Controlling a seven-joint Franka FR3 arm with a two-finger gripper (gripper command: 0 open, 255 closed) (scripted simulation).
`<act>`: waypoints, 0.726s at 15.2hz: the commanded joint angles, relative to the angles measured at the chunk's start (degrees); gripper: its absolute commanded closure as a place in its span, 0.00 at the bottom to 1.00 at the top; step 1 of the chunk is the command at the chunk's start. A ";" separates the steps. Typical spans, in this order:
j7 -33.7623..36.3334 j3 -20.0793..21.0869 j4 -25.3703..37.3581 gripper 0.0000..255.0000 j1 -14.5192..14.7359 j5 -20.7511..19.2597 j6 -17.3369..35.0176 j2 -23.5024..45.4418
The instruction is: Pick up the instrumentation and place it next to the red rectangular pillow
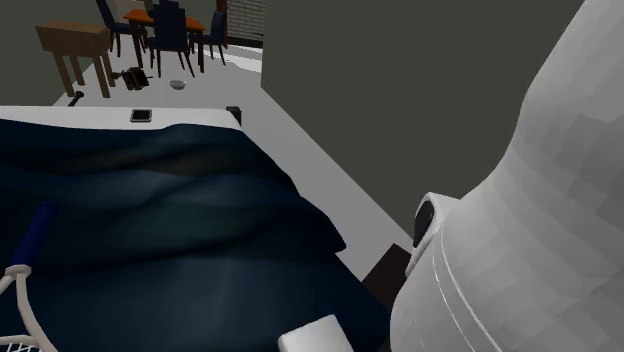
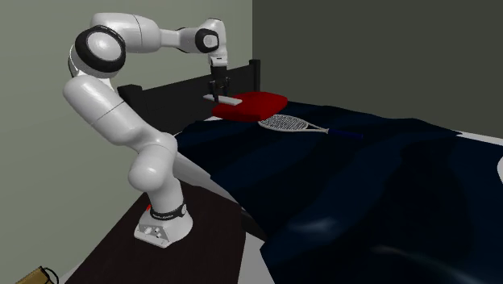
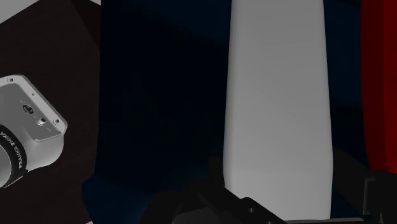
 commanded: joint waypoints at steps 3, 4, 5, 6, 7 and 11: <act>5.90 5.24 3.72 1.00 -0.13 0.71 -0.71 1.26; 7.46 6.86 4.75 1.00 -0.42 0.76 -0.73 1.78; 9.04 8.59 5.84 1.00 -0.79 0.75 -0.73 2.37; 11.65 11.60 7.72 1.00 -1.62 0.56 -0.70 3.46; 11.49 11.80 6.93 1.00 -1.62 0.79 -0.01 3.28; 11.10 12.59 3.89 1.00 -1.43 1.45 2.87 2.92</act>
